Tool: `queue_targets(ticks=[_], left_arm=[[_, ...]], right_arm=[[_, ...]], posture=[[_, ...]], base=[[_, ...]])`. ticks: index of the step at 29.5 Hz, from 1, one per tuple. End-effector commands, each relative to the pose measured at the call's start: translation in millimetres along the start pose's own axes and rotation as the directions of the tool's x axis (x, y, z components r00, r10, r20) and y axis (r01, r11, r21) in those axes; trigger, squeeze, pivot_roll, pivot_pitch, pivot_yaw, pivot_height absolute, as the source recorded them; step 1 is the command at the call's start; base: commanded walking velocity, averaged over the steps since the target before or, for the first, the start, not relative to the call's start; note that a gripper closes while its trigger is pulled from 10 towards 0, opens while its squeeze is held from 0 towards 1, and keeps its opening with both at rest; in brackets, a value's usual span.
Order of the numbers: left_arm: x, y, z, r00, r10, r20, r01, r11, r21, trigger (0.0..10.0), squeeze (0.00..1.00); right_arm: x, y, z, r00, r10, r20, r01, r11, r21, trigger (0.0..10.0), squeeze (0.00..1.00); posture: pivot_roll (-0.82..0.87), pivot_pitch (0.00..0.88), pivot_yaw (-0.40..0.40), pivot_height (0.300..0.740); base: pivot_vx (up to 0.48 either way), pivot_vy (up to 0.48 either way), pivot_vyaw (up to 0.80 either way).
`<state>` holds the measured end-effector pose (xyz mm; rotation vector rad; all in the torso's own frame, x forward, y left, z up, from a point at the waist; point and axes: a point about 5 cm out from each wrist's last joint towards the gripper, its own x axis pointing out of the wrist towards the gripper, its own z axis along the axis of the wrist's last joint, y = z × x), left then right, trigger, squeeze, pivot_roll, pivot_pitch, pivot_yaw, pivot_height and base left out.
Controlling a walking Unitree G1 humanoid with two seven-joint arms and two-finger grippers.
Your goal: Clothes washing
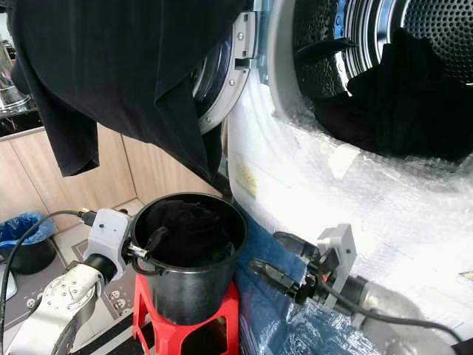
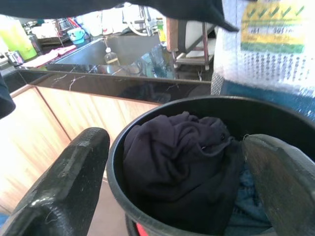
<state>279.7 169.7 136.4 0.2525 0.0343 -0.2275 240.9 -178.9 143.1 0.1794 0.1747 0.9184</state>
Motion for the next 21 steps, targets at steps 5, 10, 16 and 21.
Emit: queue_targets(ticks=[5,10,16,21], left_arm=[[10.0,13.4,-7.8,0.999,0.033,-0.015,-0.033,0.999,0.017,10.0,0.00],[21.4,30.7,-17.4,0.996,0.073,-0.053,-0.073,0.997,0.002,10.0,0.00],[33.2,43.0,-25.9,0.991,0.103,-0.089,-0.108,0.992,-0.064,10.0,0.00],[42.2,52.4,-37.8,0.983,0.115,-0.143,-0.129,0.987,-0.092,10.0,0.00]], right_arm=[[0.3,-3.4,-16.8,0.996,-0.087,-0.029,0.087,0.996,0.000,10.0,0.00],[-4.0,-7.2,-19.2,0.988,-0.154,-0.019,0.154,0.988,0.005,10.0,0.00],[-2.5,-6.6,-14.5,0.985,-0.170,0.001,0.170,0.985,0.005,10.0,0.00],[-4.5,0.7,-11.3,0.988,-0.152,0.002,0.152,0.988,0.007,10.0,0.00]], posture=[[-0.02,0.000,-0.024,0.740],[-0.02,0.000,-0.022,0.740],[-0.03,0.000,-0.024,0.740],[-0.04,0.000,-0.033,0.740]], base=[[0.000,0.000,0.00],[0.000,0.000,0.00],[0.000,0.000,0.00],[0.000,0.000,0.00]])
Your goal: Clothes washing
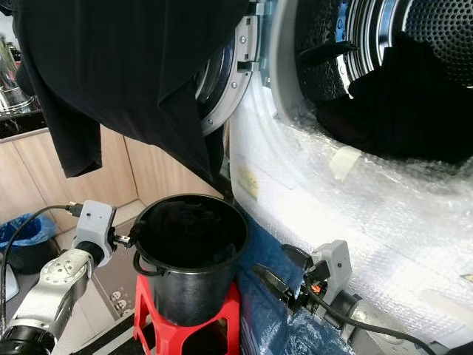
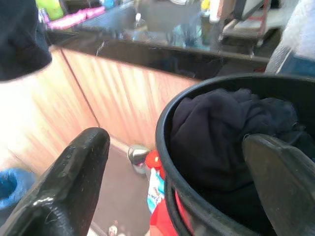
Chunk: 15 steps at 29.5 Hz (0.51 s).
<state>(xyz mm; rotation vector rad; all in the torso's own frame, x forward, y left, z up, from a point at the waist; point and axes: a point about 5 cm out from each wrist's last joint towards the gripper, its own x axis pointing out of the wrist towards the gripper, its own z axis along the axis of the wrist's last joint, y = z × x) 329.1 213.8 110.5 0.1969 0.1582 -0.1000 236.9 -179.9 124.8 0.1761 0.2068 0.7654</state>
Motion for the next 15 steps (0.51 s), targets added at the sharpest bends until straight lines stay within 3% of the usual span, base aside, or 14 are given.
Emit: queue_targets(ticks=[1,6,15], left_arm=[[3.0,5.7,-1.2,1.000,0.011,-0.008,-0.011,1.000,-0.029,10.0,0.00],[16.2,10.6,-7.1,0.999,0.018,-0.045,-0.020,0.998,-0.062,10.0,0.00],[29.2,15.7,-4.8,0.995,-0.029,-0.099,0.027,0.999,-0.025,10.0,0.00]], right_arm=[[-3.1,2.1,7.2,1.000,0.001,0.016,0.000,1.000,-0.012,10.0,0.00],[-13.2,9.3,13.5,1.000,0.010,0.009,-0.010,1.000,-0.012,10.0,0.00],[-30.4,26.9,28.3,1.000,0.026,0.007,-0.026,1.000,-0.007,10.0,0.00]], posture=[[-0.04,0.000,-0.033,0.740],[-0.06,0.029,-0.054,0.740],[-0.11,0.122,-0.073,0.740]], base=[[0.000,0.000,0.00],[0.000,0.000,0.00],[0.000,0.000,0.00]])
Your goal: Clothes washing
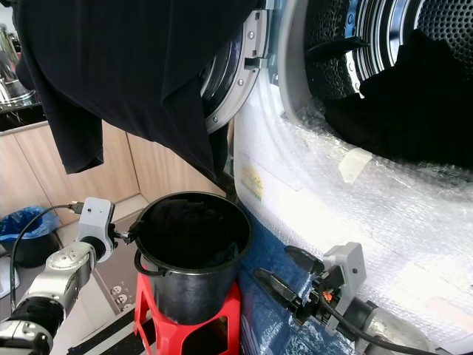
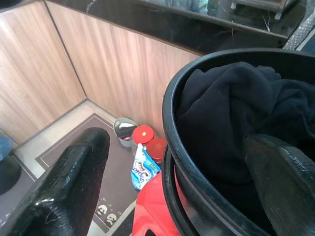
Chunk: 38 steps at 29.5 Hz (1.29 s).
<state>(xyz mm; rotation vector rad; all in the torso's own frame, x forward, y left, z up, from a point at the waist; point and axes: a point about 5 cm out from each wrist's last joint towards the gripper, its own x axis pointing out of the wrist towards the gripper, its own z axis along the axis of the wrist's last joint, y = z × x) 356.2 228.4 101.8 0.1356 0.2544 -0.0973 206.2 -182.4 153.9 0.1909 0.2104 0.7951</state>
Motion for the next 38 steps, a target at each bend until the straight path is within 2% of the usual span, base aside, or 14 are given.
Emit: queue_targets(ticks=[1,6,10,12,14,17,22,26,29,34,35,38], left_arm=[[3.5,0.4,5.4,1.000,-0.018,-0.009,0.018,0.999,0.050,10.0,0.00],[9.6,-3.4,17.8,0.998,-0.060,-0.002,0.060,0.996,0.072,10.0,0.00],[16.1,-9.5,32.5,0.993,-0.115,0.002,0.114,0.987,0.117,10.0,0.00],[16.6,-9.0,33.9,0.993,-0.116,-0.001,0.115,0.986,0.121,10.0,0.00],[17.3,-5.2,40.4,0.994,-0.111,0.003,0.110,0.984,0.142,10.0,0.00],[17.1,5.0,52.0,0.994,-0.103,0.018,0.100,0.986,0.130,10.0,0.00],[15.9,11.3,55.9,0.993,-0.122,0.010,0.119,0.984,0.132,10.0,0.00],[15.2,15.8,62.9,0.990,-0.142,0.004,0.139,0.973,0.185,10.0,0.00],[15.2,17.1,67.5,0.987,-0.158,0.003,0.155,0.970,0.189,10.0,0.00],[17.2,10.7,80.6,0.974,-0.226,0.014,0.218,0.950,0.224,10.0,0.00],[18.3,7.5,88.8,0.967,-0.252,0.037,0.238,0.946,0.220,10.0,0.00],[19.0,5.5,95.0,0.964,-0.261,0.056,0.243,0.944,0.223,10.0,0.00]], right_arm=[[-4.6,4.2,9.5,1.000,-0.004,0.010,0.005,1.000,-0.017,10.0,0.00],[-8.8,14.9,14.7,1.000,-0.008,0.023,0.008,1.000,-0.001,10.0,0.00],[-14.5,34.6,20.4,0.999,0.010,0.044,-0.011,1.000,0.020,10.0,0.00],[-14.9,36.9,21.2,0.999,0.014,0.048,-0.015,1.000,0.022,10.0,0.00],[-15.2,41.5,24.1,0.998,0.015,0.060,-0.017,1.000,0.025,10.0,0.00],[-17.7,50.9,31.0,0.996,0.036,0.080,-0.038,0.999,0.034,10.0,0.00],[-21.4,58.1,38.9,0.995,0.043,0.093,-0.046,0.998,0.031,10.0,0.00],[-25.0,66.1,44.9,0.993,0.043,0.107,-0.047,0.998,0.035,10.0,0.00],[-28.4,70.0,48.5,0.993,0.041,0.110,-0.045,0.998,0.036,10.0,0.00],[-31.6,72.6,52.4,0.992,0.020,0.122,-0.027,0.998,0.056,10.0,0.00],[-32.4,73.9,52.1,0.993,0.015,0.121,-0.023,0.998,0.066,10.0,0.00],[-33.1,74.9,51.3,0.993,0.010,0.118,-0.019,0.997,0.076,10.0,0.00]], posture=[[-0.12,0.133,-0.071,0.740],[-0.14,0.171,-0.065,0.740],[-0.16,0.226,-0.050,0.740],[-0.16,0.226,-0.050,0.740],[-0.16,0.251,-0.045,0.740],[-0.17,0.283,-0.042,0.740],[-0.19,0.307,-0.044,0.740],[-0.22,0.335,-0.047,0.740],[-0.23,0.344,-0.048,0.740],[-0.25,0.360,-0.048,0.740],[-0.25,0.361,-0.046,0.740],[-0.25,0.358,-0.044,0.740]], base=[[0.000,0.000,0.00],[0.000,0.000,0.00],[0.000,0.000,0.00],[0.000,0.000,0.00],[0.000,0.000,0.00],[0.000,0.000,0.00],[0.000,0.000,0.00],[0.000,0.000,0.00],[0.000,0.000,0.00],[0.000,0.000,0.00],[0.000,0.000,0.00],[0.000,0.000,0.00]])
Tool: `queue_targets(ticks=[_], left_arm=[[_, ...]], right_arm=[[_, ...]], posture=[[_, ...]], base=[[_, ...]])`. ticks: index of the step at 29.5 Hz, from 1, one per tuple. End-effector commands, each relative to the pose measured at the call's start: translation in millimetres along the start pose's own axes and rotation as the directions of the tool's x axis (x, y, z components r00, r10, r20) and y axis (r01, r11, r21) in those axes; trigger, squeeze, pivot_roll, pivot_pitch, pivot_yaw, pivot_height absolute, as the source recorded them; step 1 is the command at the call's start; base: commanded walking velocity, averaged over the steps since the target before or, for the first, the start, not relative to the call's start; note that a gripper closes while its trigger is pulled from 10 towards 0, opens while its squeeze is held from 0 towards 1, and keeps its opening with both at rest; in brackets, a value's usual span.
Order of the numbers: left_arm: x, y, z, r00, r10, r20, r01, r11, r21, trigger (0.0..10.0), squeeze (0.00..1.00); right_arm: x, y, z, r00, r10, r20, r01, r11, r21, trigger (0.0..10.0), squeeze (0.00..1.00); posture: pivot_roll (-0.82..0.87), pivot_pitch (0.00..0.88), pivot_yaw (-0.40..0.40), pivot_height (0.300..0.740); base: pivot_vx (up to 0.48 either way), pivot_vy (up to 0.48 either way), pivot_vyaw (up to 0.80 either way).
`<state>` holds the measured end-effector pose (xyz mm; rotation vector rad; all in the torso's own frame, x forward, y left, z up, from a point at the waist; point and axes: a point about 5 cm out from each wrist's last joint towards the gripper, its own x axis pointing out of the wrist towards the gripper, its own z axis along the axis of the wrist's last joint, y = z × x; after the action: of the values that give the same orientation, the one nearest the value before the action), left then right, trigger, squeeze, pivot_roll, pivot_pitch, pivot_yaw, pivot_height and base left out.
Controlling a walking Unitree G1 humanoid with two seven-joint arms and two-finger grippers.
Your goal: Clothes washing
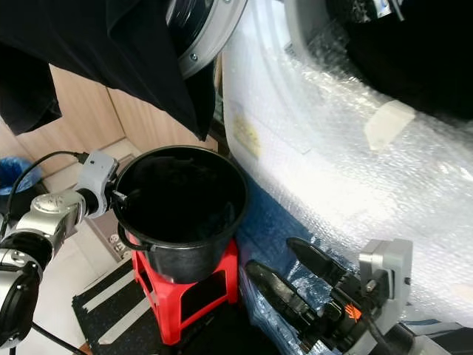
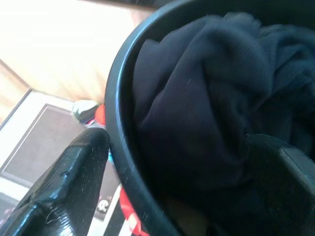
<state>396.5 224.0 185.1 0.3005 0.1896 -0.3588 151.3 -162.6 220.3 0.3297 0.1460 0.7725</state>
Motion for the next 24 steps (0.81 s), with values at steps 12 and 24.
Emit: queue_targets(ticks=[12,24], left_arm=[[4.5,-21.0,8.9,0.971,-0.234,0.048,0.233,0.972,0.035,10.0,0.00],[-1.1,-19.1,-0.9,0.966,-0.256,0.031,0.254,0.966,0.049,10.0,0.00]], right_arm=[[0.9,10.0,4.4,1.000,0.015,0.005,-0.015,1.000,0.003,10.0,0.00],[-6.6,10.5,10.2,1.000,-0.007,-0.015,0.007,1.000,0.001,10.0,0.00]], posture=[[-0.24,0.331,-0.041,0.740],[-0.26,0.374,-0.065,0.740]], base=[[0.000,0.000,0.00],[0.000,0.000,0.00]])
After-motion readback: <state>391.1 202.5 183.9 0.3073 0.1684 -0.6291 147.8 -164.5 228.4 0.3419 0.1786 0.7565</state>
